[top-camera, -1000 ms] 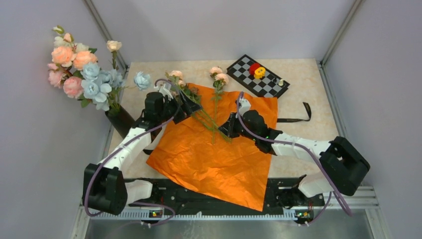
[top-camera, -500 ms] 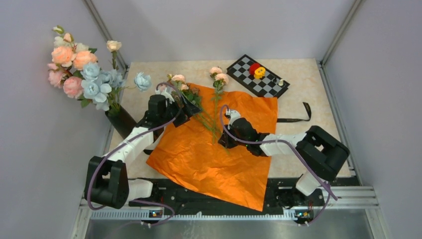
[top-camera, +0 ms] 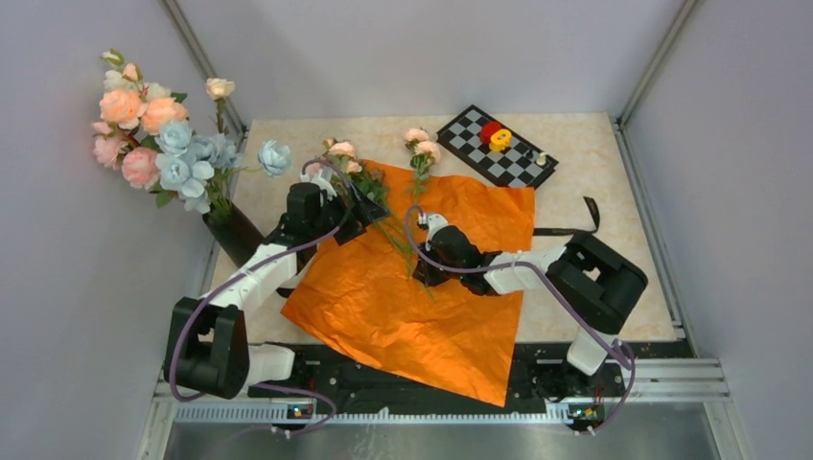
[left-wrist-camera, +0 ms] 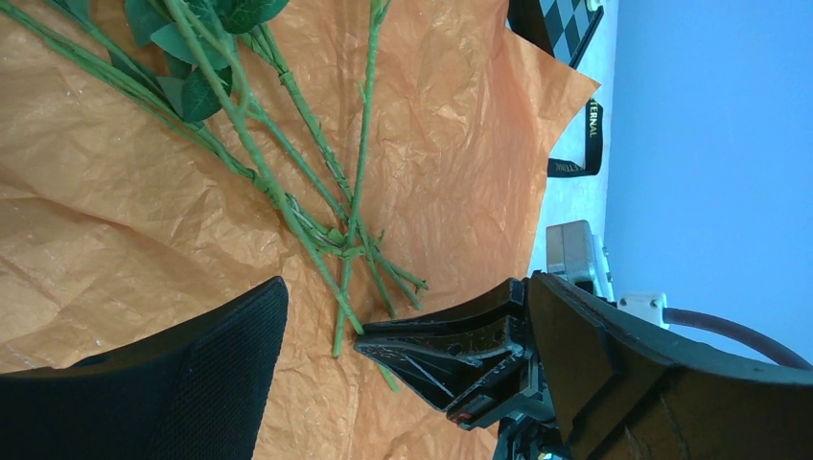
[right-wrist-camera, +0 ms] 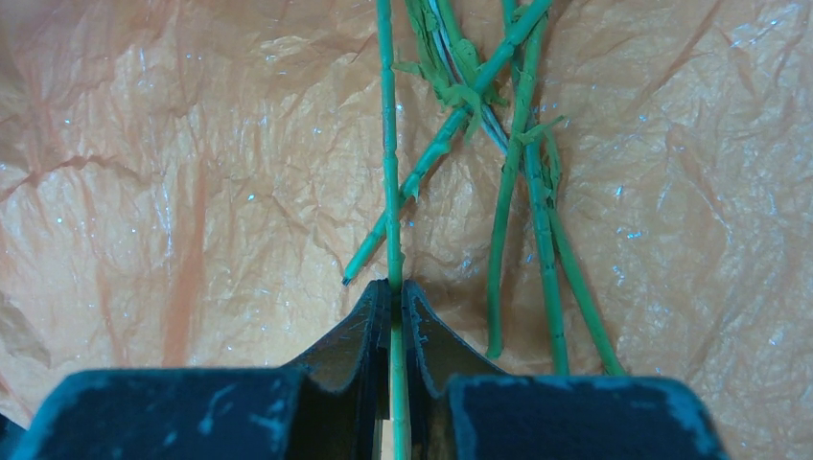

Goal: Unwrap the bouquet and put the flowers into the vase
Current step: Pick up the fake flower from the wrapping paper.

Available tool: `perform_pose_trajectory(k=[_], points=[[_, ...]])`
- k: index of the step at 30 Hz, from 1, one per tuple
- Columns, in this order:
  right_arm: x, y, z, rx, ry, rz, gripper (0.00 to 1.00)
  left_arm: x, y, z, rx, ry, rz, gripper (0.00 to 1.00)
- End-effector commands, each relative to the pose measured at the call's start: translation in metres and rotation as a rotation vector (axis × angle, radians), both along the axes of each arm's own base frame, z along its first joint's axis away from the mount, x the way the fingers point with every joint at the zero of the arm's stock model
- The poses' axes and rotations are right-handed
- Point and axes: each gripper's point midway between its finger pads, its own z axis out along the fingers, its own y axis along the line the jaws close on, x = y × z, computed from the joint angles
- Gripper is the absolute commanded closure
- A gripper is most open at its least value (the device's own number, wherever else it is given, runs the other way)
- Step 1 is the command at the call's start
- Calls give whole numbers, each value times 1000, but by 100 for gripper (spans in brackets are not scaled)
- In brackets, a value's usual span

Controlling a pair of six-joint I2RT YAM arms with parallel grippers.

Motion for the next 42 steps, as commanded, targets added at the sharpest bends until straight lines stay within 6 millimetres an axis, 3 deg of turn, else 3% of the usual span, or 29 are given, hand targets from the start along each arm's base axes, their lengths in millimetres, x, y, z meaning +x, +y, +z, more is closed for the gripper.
perform_pose_trajectory(k=[1,20,22,25,26,32,42], points=[[8,15,7,7,-41,21,95,5,-2,5,-9,-33,4,1],[17,25,-3,-51,-71,43,81,3,-1,6,-14,-30,8,1],[22,23,-4,-67,-85,23,85,3,-1,5,-12,-28,10,1],[23,22,1,-61,-96,15,100,3,-1,6,-13,-31,11,1],[23,21,4,-56,-99,12,100,3,-1,8,-15,-35,12,1],[23,21,43,43,-169,-1,100,3,0,21,-23,-63,16,1],[15,9,146,339,-328,-65,100,2,-1,76,-77,-175,20,1]])
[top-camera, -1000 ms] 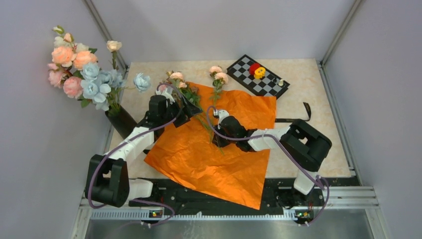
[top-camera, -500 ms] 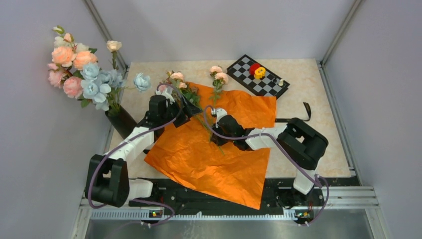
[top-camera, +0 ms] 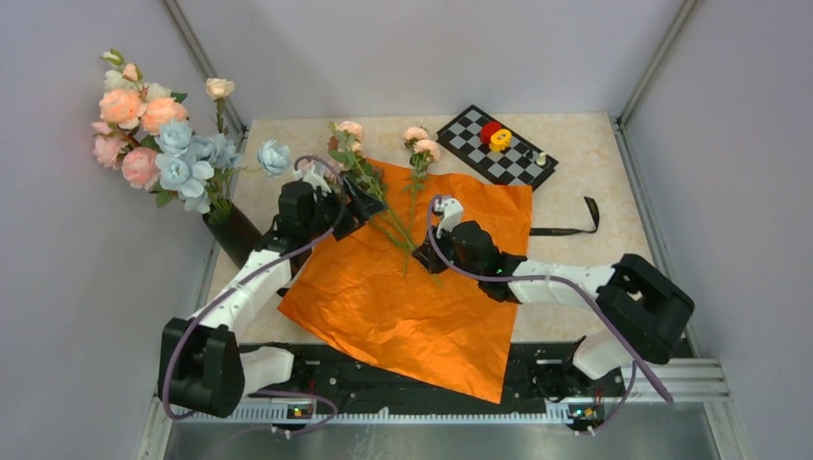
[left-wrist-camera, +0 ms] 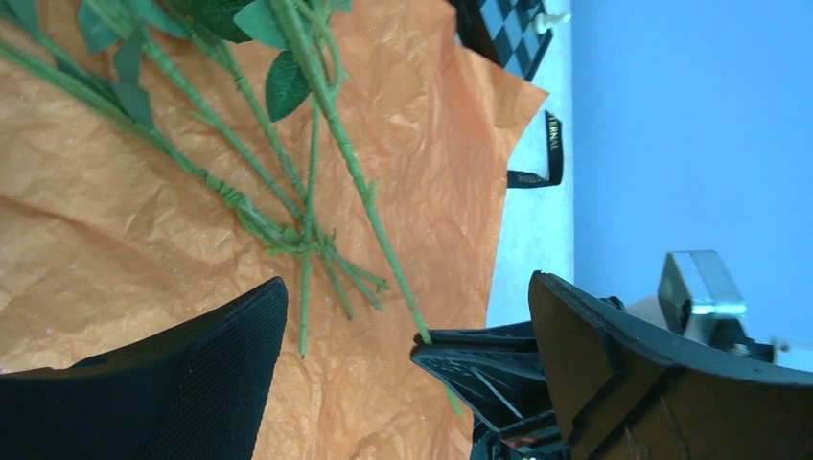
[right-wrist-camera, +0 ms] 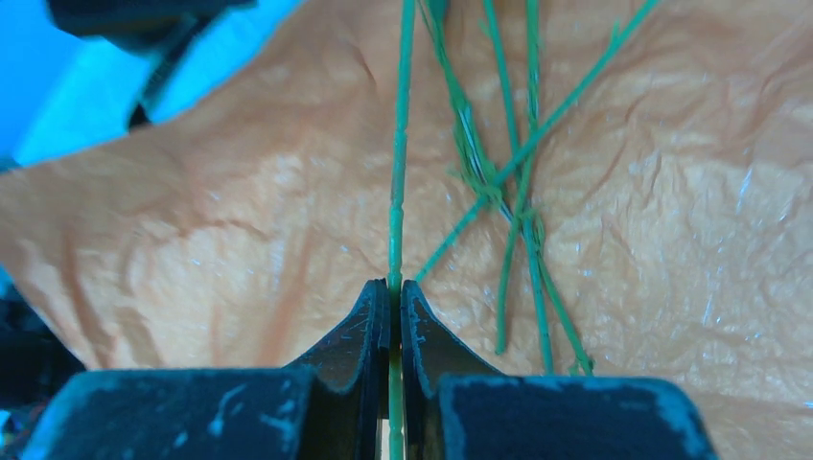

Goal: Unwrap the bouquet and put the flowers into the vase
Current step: Pick up the fake flower from the wrapping paper.

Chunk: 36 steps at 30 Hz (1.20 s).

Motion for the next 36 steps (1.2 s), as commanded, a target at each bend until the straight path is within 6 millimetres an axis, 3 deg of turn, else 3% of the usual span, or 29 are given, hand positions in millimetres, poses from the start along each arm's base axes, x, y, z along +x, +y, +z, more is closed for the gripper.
perform_pose_trajectory(k=[1,8,15,26,36], points=[[2,9,83,231,-148,-15,100,7,-4,57,-57,-137,2,1],[-8,-3,127,332,-210,-11,100,15,-6,114,-114,-262,7,1],[-21,-9,151,367,-250,33,100,31,-3,149,-179,-341,30,1],[-38,-9,162,384,-264,118,100,50,9,173,-232,-367,39,2],[-47,-12,161,375,-253,151,100,50,9,176,-235,-380,31,30]])
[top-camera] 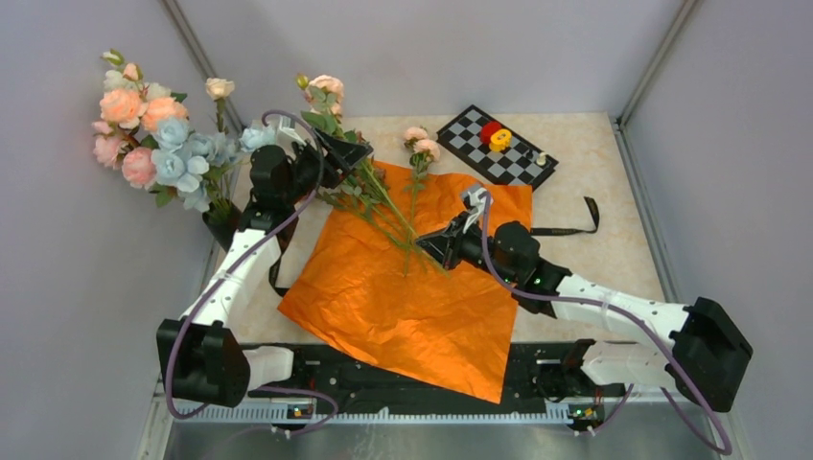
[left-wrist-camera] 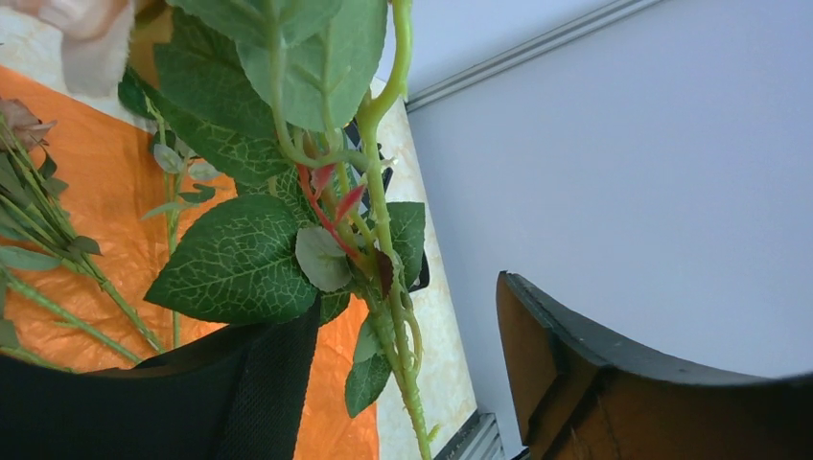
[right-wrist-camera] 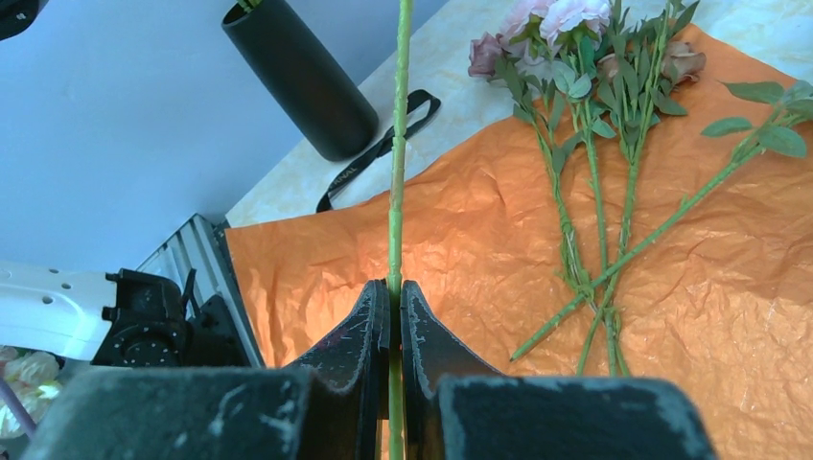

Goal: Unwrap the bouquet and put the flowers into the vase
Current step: Pick up the fake flower from the wrapping paper, then insert the fake flower into the vase.

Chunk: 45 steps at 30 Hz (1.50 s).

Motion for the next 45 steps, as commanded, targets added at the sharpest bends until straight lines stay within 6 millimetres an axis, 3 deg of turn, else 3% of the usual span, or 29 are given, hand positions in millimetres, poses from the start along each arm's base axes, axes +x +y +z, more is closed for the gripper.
perform_pose_trajectory(k=[1,17,24,27,31,34,37,45], points=[[-12,1,24,47,-62,47,100,1,-1,32,-17,-104,-15,34],[-20,-3,12,31,-26,65,100,-2,-1,27,18,-95,-23,98],[-15,-6,5,5,-5,29,100,-2,10,31,168,-123,17,100],[-13,-7,3,-2,8,16,100,-8,12,45,239,-202,3,100],[-8,-9,0,-17,33,-16,74,-22,12,61,370,-311,-58,100],[-5,-10,3,-29,41,-31,48,-36,26,73,543,-385,-42,100],[0,-13,5,-35,41,-68,33,-52,35,82,675,-468,-45,100],[16,-25,-5,-57,29,-167,21,-68,75,91,936,-539,89,100]])
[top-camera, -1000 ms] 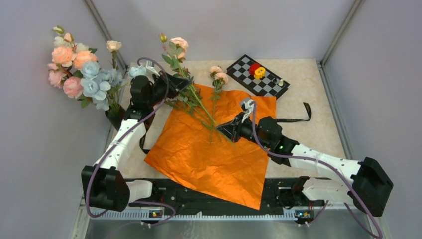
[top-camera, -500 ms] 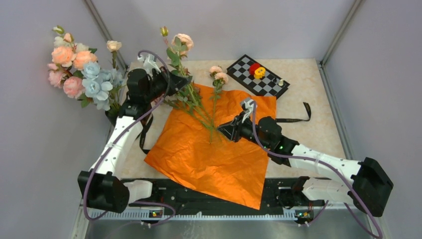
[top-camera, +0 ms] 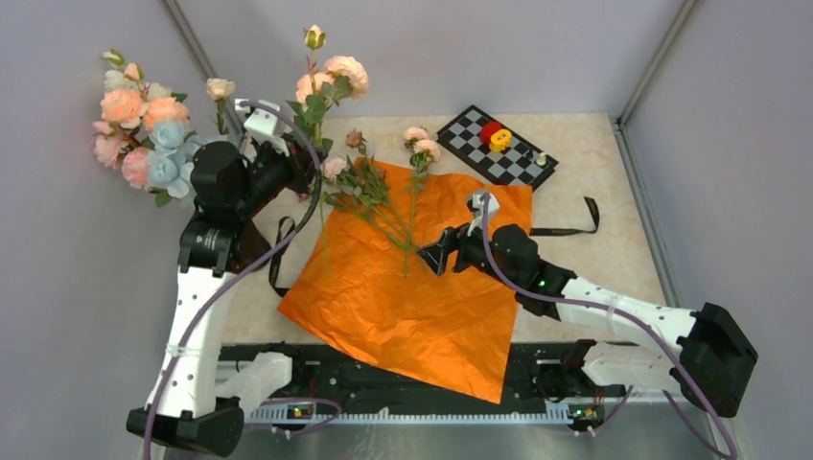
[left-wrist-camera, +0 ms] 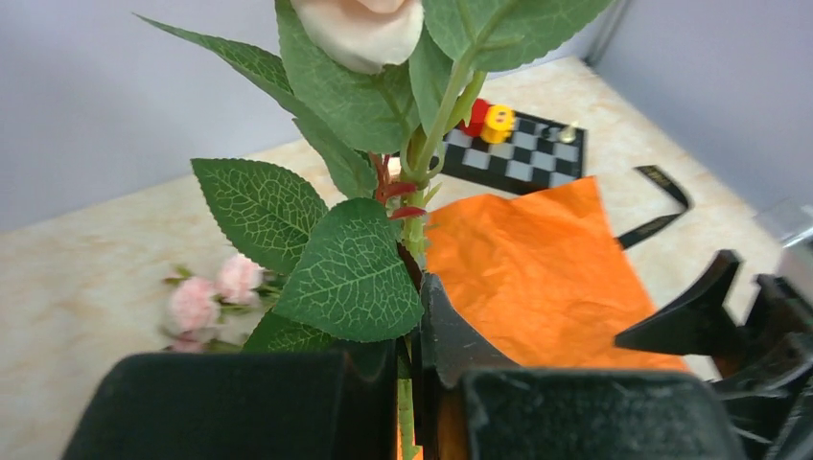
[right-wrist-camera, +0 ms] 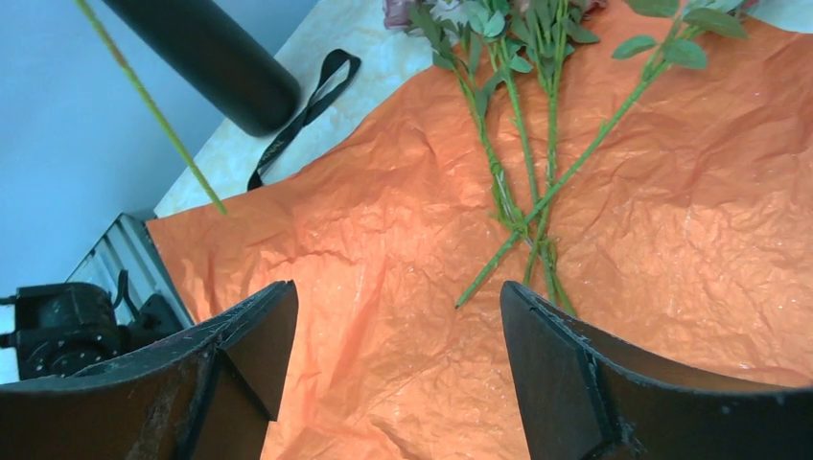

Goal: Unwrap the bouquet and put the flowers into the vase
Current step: Insert the fake flower into the vase.

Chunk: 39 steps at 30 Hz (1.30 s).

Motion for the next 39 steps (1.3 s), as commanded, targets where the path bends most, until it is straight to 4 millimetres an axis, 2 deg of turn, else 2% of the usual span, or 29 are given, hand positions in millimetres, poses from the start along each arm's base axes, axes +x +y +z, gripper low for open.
perform_pose_trajectory(k=[1,8,11,12,13,14,17,19,22,27,30,34,39], points=[[13,-4,24,43,-66,-67,20,-1,31,9,193,-105,117,100],[28,-29,6,66,-37,-136,16,5,75,29,348,-181,329,100],[38,-50,-1,67,-27,-177,16,3,85,43,370,-232,382,100],[44,-55,9,96,-61,-190,15,2,87,47,373,-248,395,100],[45,-63,-1,63,-38,-205,15,1,88,52,378,-269,401,100],[49,-71,-2,54,-42,-226,15,1,93,56,385,-279,428,100],[54,-85,0,39,-59,-259,14,0,92,71,371,-320,431,100],[55,-91,2,36,-68,-273,13,-1,76,81,336,-338,349,100],[54,-93,3,43,-70,-276,13,-2,60,97,291,-352,274,100],[50,-92,0,66,-55,-267,14,-8,52,121,256,-390,232,100],[49,-92,-1,72,-51,-267,14,-9,58,129,276,-413,264,100],[50,-92,3,77,-60,-266,14,-5,77,133,330,-443,364,100],[51,-89,9,89,-79,-256,14,3,85,136,378,-504,418,100]])
